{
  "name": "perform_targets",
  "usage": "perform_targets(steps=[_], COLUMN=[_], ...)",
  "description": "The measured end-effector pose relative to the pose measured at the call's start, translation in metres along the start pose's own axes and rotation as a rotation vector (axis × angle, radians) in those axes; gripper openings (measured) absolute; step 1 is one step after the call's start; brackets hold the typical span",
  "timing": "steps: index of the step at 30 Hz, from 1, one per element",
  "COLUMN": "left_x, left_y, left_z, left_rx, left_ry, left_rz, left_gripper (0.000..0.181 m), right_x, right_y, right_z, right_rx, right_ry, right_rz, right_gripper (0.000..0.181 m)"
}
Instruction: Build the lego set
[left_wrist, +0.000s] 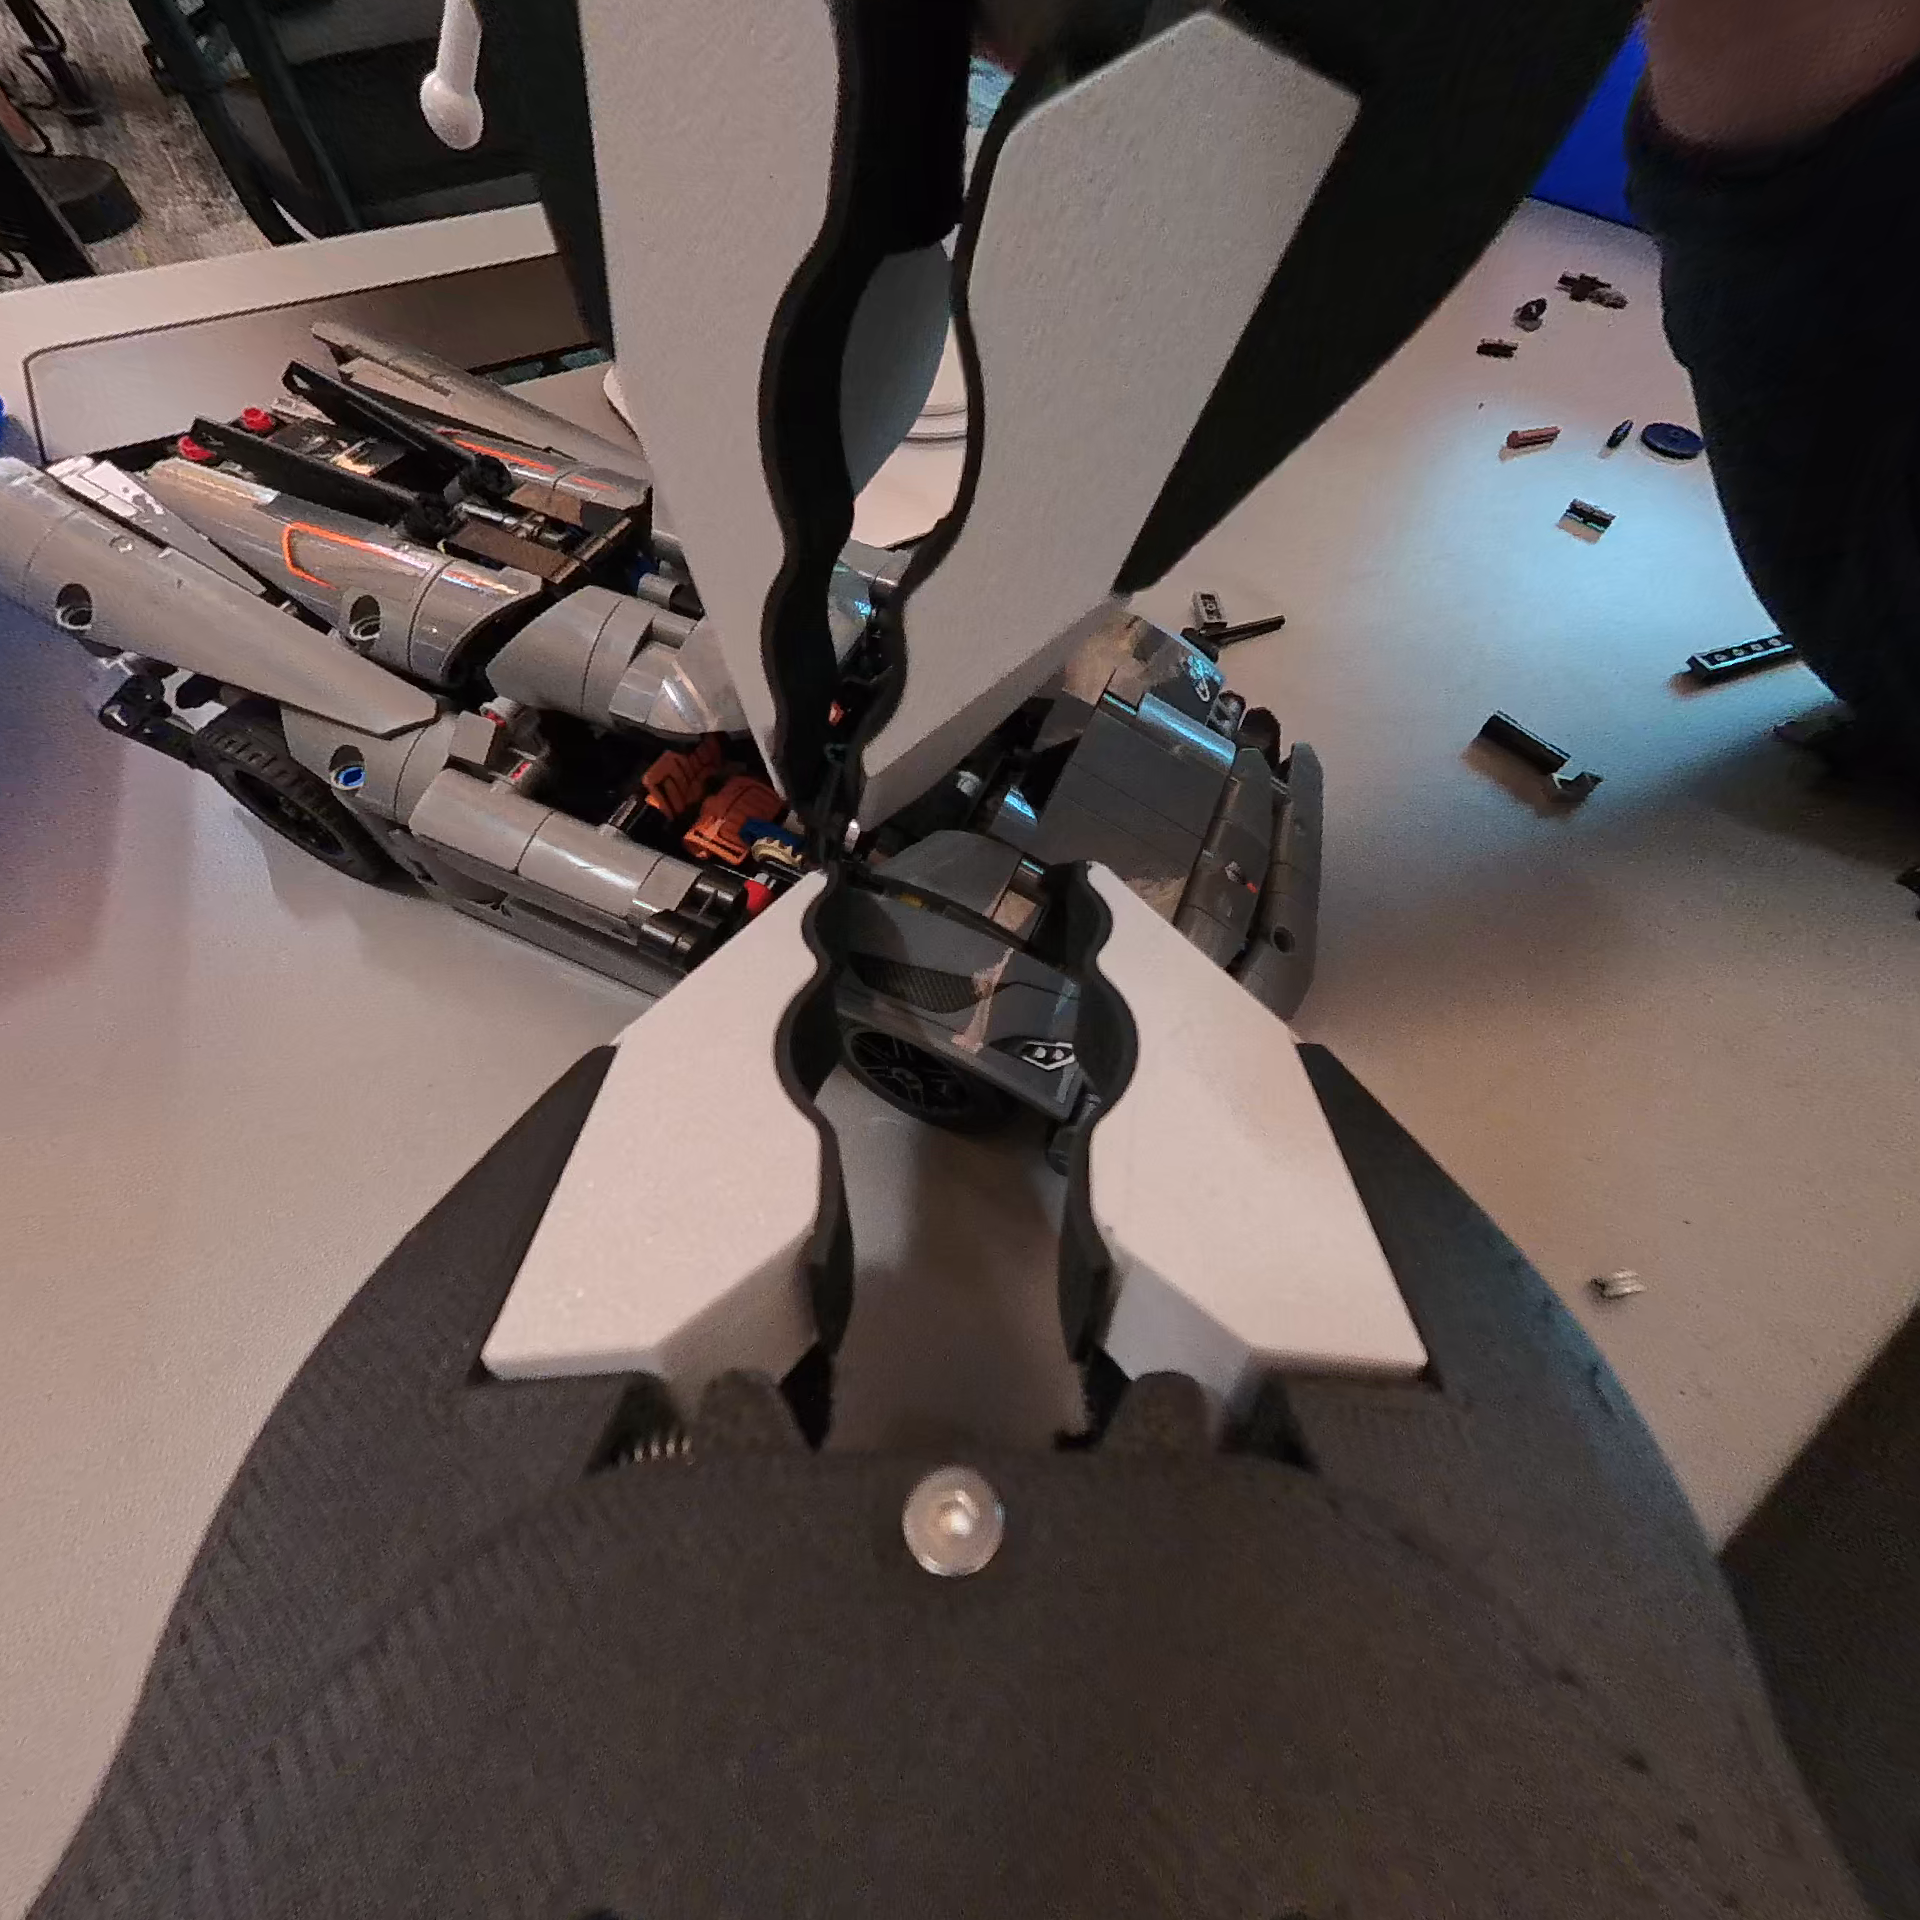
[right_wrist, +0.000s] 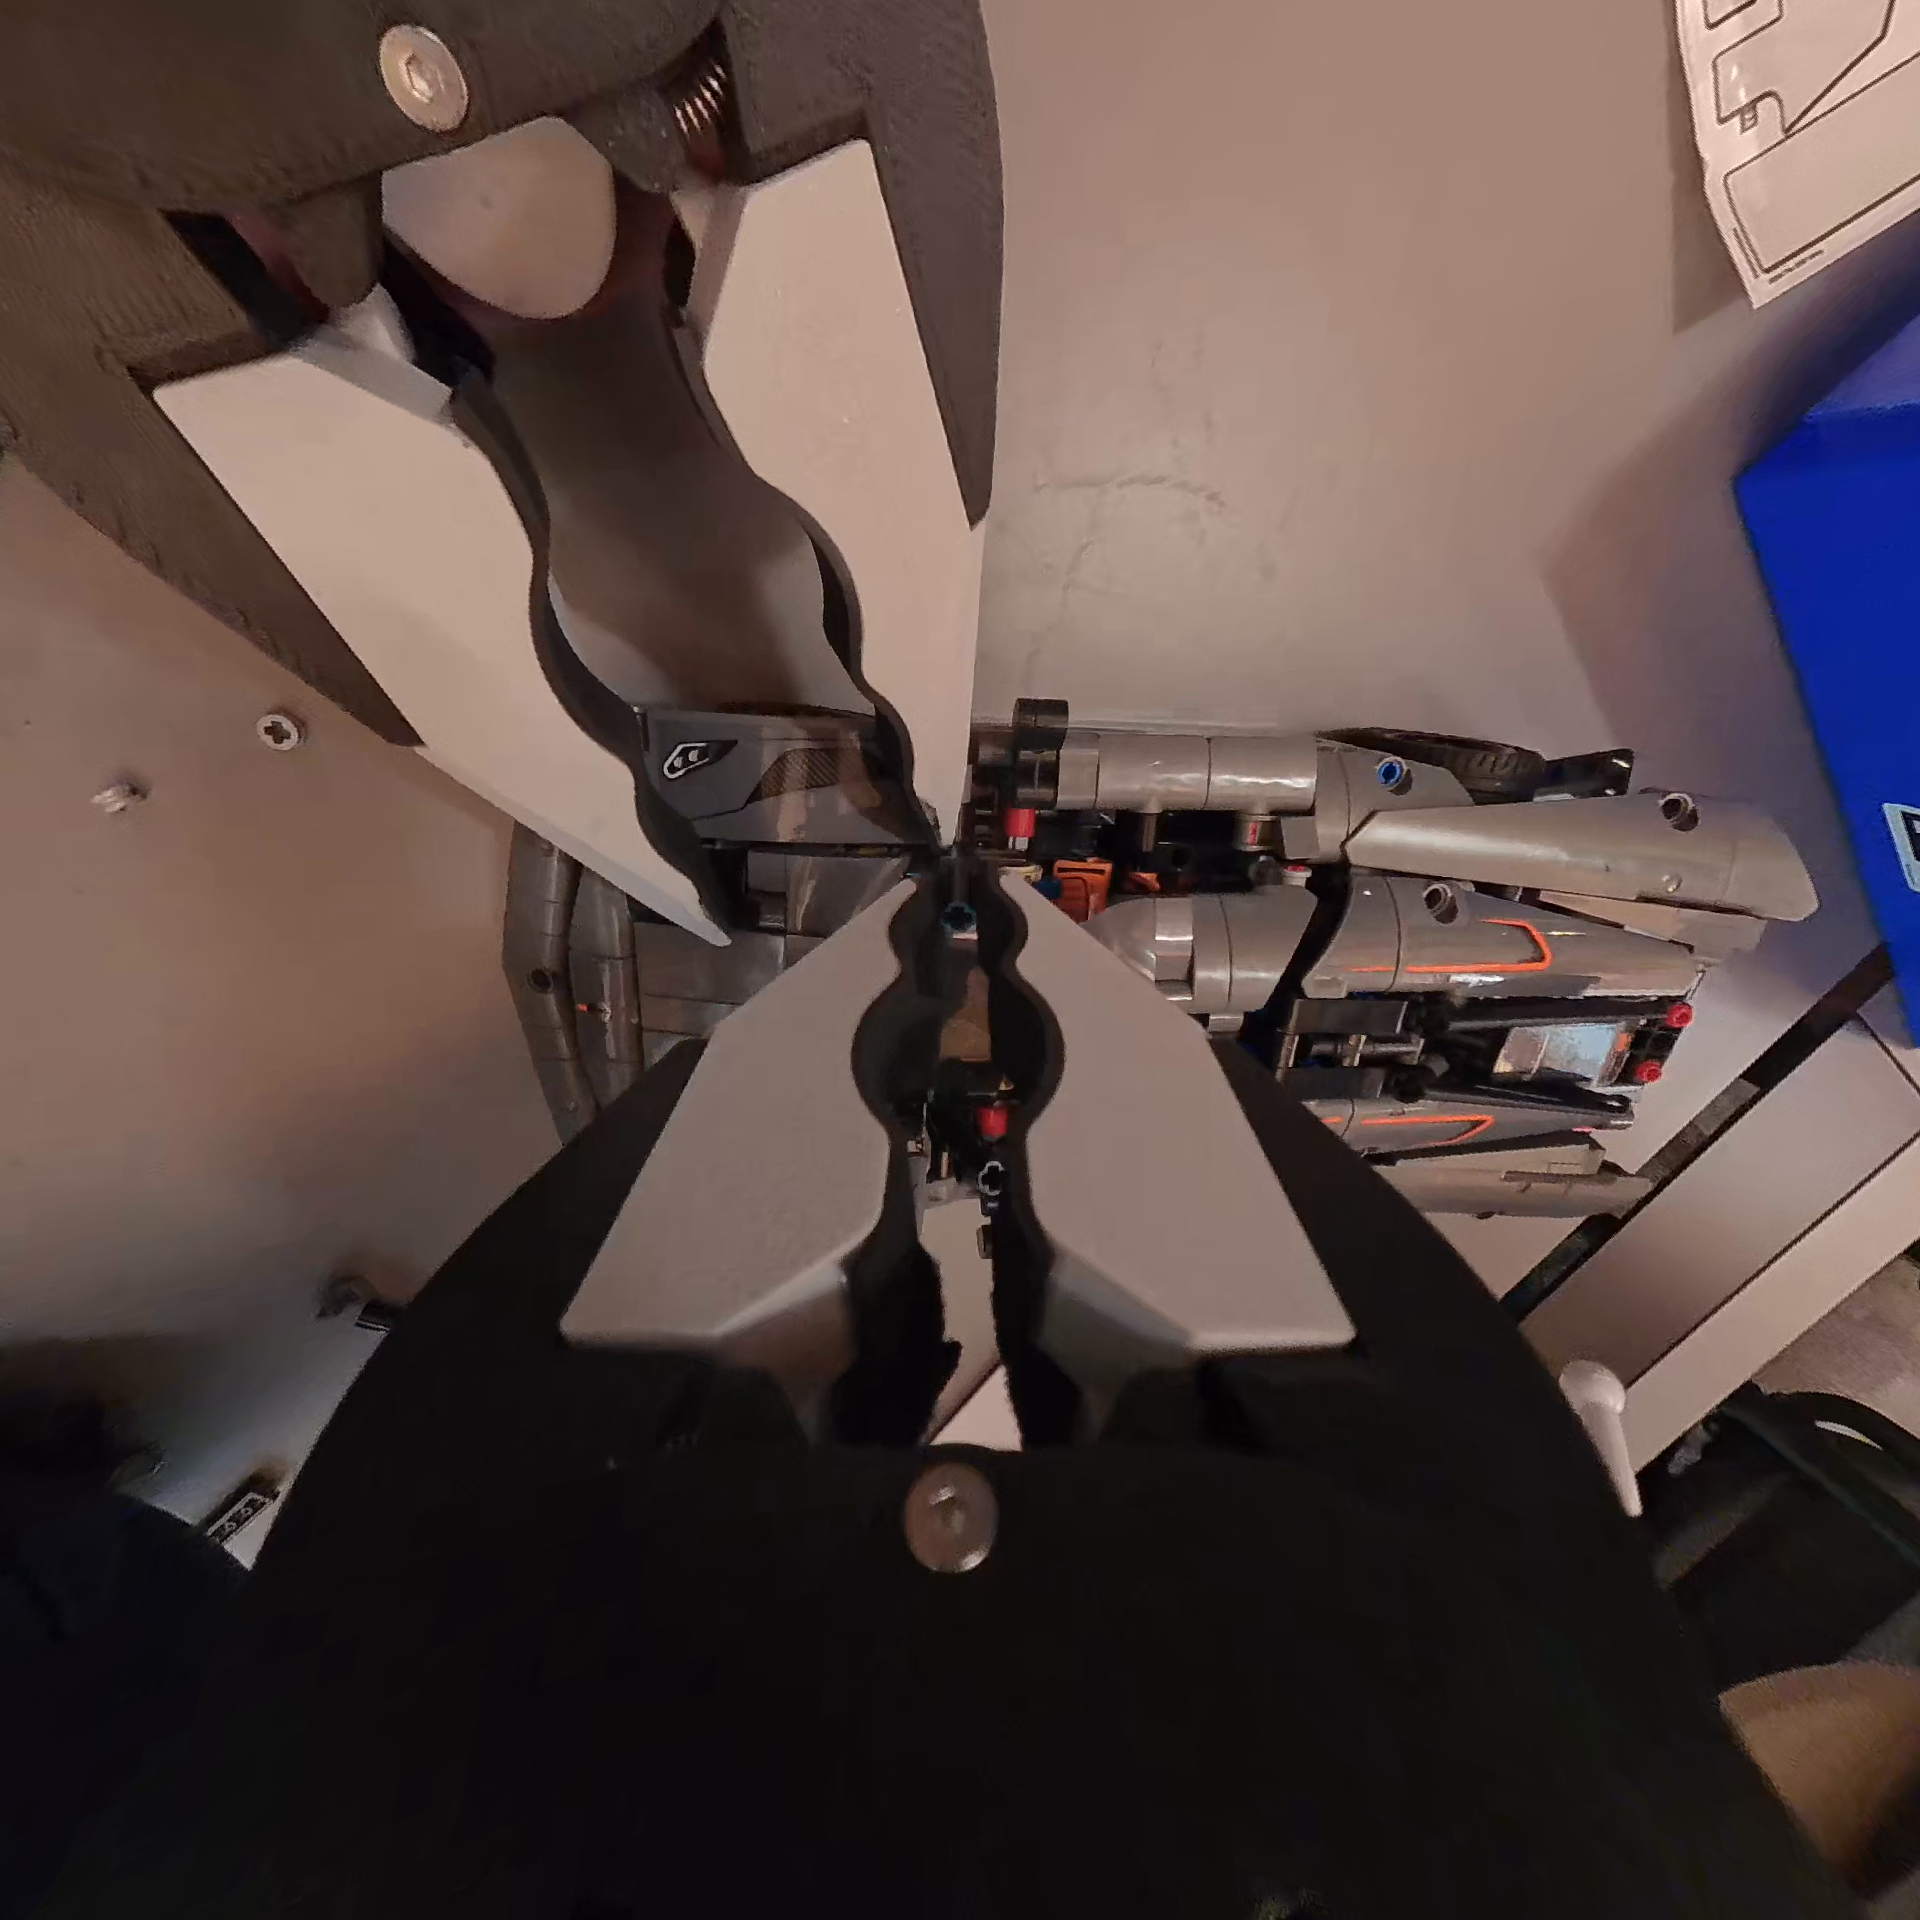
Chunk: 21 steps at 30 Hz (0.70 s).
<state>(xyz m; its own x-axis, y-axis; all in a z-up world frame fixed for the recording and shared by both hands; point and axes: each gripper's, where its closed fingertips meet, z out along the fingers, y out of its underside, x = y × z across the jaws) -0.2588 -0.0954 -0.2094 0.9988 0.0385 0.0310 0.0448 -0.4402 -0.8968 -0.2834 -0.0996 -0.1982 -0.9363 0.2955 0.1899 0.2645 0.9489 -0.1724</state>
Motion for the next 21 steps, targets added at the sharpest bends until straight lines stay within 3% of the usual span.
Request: perform_targets(steps=[6, 21], left_x=[0.0015, 0.0019], left_y=[-0.0009, -0.0004], left_z=[-0.0004, -0.0007], left_rx=[0.007, 0.003], left_ry=[0.006, 0.001], left_rz=[-0.001, 0.004], left_gripper=[0.035, 0.035], right_x=[-0.0006, -0.0007], right_y=[-0.0016, -0.0012], right_z=[0.0009, 0.0068], right_rx=[-0.075, -0.04], right_ry=[0.026, -0.029], right_rz=[-0.02, -0.003], right_gripper=[0.004, 0.004])
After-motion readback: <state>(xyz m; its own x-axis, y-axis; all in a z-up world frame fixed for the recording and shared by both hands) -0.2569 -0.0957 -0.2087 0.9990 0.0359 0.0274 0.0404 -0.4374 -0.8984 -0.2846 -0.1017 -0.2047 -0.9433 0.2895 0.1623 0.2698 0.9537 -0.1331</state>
